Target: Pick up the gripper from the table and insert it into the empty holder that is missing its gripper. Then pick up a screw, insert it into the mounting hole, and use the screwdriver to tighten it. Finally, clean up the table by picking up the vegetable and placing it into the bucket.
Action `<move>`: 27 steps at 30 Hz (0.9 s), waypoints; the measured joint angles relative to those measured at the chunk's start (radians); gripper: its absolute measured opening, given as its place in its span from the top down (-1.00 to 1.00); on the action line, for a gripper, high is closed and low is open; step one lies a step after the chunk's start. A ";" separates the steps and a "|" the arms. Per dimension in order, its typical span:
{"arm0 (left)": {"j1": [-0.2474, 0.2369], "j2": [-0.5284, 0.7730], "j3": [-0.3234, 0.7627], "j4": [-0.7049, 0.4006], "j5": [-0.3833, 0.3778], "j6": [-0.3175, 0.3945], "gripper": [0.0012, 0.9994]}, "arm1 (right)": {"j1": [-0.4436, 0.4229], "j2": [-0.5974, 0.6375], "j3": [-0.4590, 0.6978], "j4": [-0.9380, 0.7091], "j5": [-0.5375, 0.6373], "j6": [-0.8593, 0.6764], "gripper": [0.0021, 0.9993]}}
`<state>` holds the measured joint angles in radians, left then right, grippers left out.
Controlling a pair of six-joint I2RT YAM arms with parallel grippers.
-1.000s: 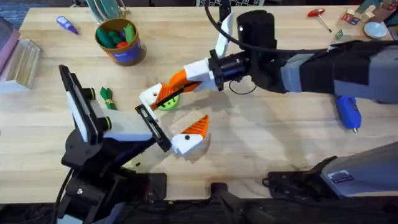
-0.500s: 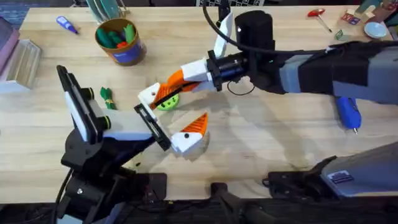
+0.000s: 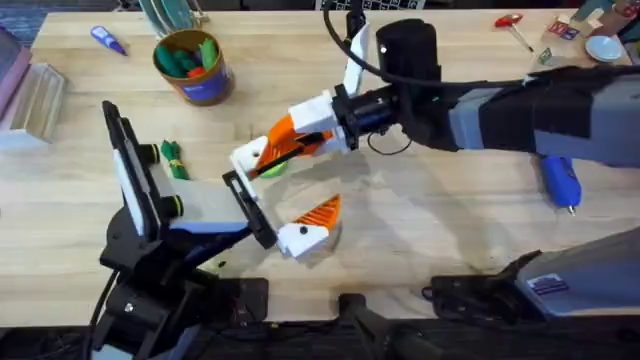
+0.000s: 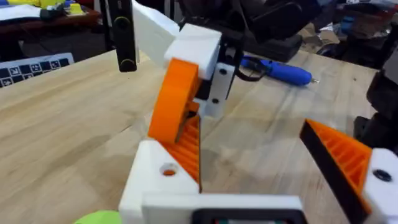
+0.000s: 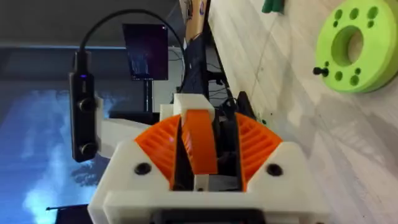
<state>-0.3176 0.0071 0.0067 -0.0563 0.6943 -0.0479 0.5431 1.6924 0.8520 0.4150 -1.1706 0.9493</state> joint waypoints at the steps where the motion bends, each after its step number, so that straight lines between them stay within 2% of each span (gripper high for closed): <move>1: 0.000 0.000 0.000 0.000 0.002 0.000 -0.98 | -0.005 0.000 0.000 0.000 -0.004 -0.001 0.07; 6: 0.000 0.000 0.000 0.000 0.007 0.003 -0.98 | -0.033 0.000 0.000 0.000 -0.009 -0.007 0.03; 8: 0.000 0.000 0.000 0.000 0.010 0.004 -0.98 | -0.040 0.000 0.000 0.000 -0.011 -0.008 -0.06; 10: 0.000 0.000 0.000 0.000 0.014 0.004 -0.98 | -0.045 0.000 0.000 0.000 -0.012 -0.015 -0.24; 13: 0.000 0.000 0.000 0.000 0.015 0.004 -0.98 | -0.058 0.000 0.000 -0.001 -0.003 -0.037 -0.37; 16: 0.000 0.000 0.000 0.000 0.017 0.006 -0.98 | -0.090 0.000 0.000 -0.001 0.037 -0.072 -0.77; 22: 0.000 0.000 0.000 0.000 0.017 0.007 -0.98 | -0.166 0.000 0.000 -0.039 0.160 -0.180 -0.82; 27: 0.000 0.000 0.000 0.000 0.017 0.007 -0.98 | -0.177 0.000 0.033 -0.328 0.286 -0.379 -0.82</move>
<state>-0.3173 0.0071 0.0067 -0.0566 0.7114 -0.0410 0.3661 1.6924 0.8853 0.0873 -0.8846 0.5706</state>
